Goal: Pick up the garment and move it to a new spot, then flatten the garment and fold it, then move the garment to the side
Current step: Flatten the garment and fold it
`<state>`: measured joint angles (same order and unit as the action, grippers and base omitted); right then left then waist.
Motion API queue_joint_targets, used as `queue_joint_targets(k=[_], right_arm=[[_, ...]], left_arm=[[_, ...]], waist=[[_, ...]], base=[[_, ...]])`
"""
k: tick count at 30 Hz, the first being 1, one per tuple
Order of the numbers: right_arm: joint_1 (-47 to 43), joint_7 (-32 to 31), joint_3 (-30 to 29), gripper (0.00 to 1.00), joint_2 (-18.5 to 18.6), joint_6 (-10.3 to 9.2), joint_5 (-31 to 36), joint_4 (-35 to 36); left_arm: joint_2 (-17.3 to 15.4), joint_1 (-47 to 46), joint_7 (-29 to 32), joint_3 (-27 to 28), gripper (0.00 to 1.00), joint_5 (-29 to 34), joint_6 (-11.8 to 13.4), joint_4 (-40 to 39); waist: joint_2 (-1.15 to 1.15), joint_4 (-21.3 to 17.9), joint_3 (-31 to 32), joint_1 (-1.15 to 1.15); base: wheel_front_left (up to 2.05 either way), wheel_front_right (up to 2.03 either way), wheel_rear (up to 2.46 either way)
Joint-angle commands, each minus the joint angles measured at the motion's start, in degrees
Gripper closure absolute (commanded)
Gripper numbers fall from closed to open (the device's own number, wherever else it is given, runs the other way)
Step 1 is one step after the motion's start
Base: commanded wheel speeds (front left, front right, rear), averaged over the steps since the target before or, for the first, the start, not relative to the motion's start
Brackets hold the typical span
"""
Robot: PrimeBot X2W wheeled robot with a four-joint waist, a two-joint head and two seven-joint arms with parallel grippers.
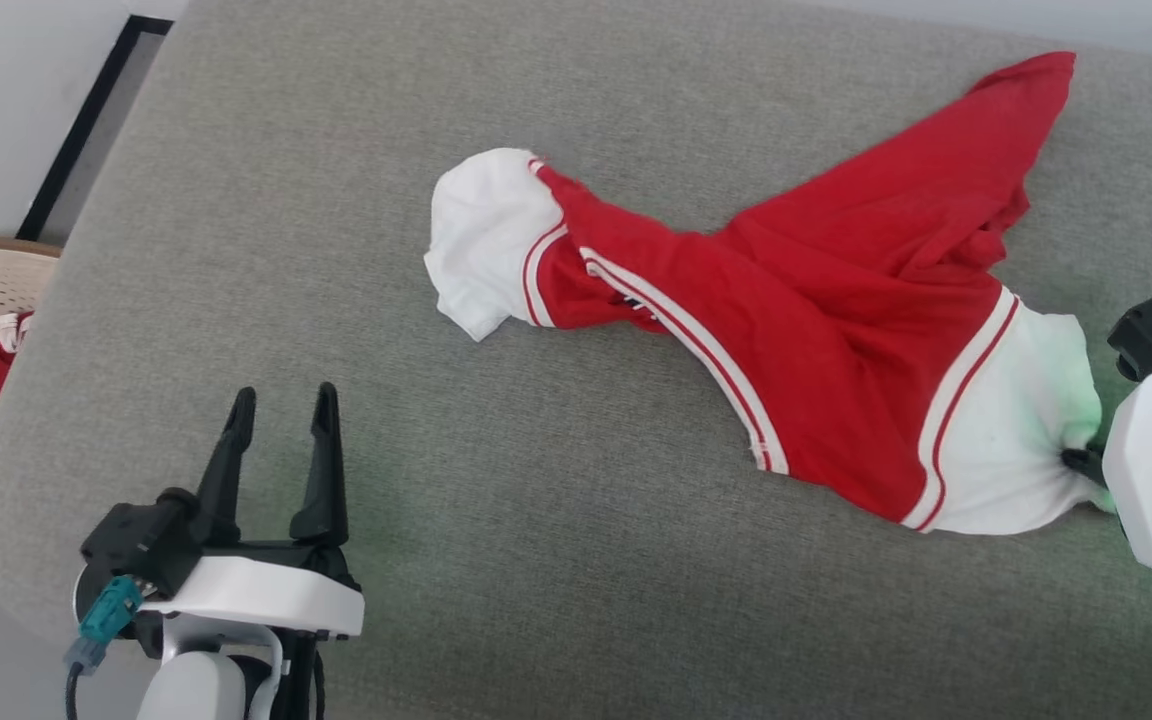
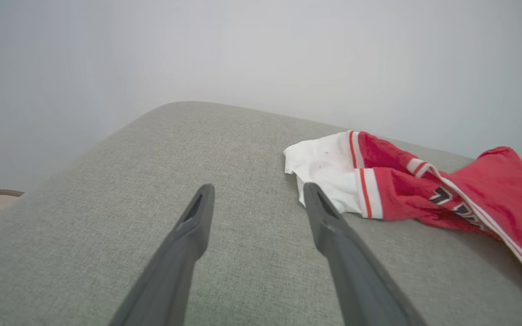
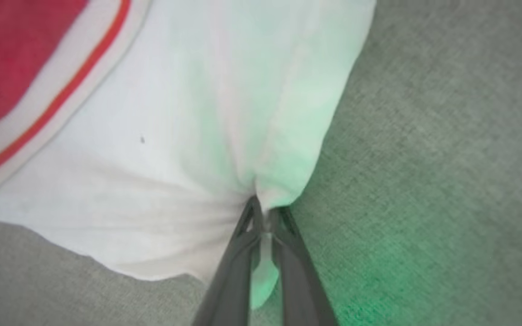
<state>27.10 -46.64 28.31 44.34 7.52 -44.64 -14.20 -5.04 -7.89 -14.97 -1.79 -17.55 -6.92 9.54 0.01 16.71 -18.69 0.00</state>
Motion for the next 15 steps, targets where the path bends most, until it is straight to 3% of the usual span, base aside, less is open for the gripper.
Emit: queue_joint_targets(k=[1, 9, 15], right_arm=[[-3.69, 0.01, 2.3, 1.0, -2.22, -0.08, 0.72, -3.38], [-6.09, 6.33, -8.34, 1.0, 0.67, -0.52, 3.06, -4.21], [-10.71, 9.02, -18.75, 1.0, 0.1, -0.22, 3.66, -3.47]], left_arm=[[0.31, 0.26, -0.3, 0.4, 0.0, 0.39, -0.15, -0.22], [1.08, 0.69, -0.29, 1.74, 0.0, 1.05, -0.61, -0.86], [0.35, 0.8, -0.3, 1.47, 0.0, 0.43, -0.64, -2.22]], waist=[[-0.01, -0.45, -0.09, 0.0], [-0.01, -3.6, 0.27, 0.0], [-0.01, -6.3, 0.06, 0.0]], base=[[0.0, 0.0, 0.0], [0.0, 0.0, 0.0], [0.0, 0.0, 0.0]])
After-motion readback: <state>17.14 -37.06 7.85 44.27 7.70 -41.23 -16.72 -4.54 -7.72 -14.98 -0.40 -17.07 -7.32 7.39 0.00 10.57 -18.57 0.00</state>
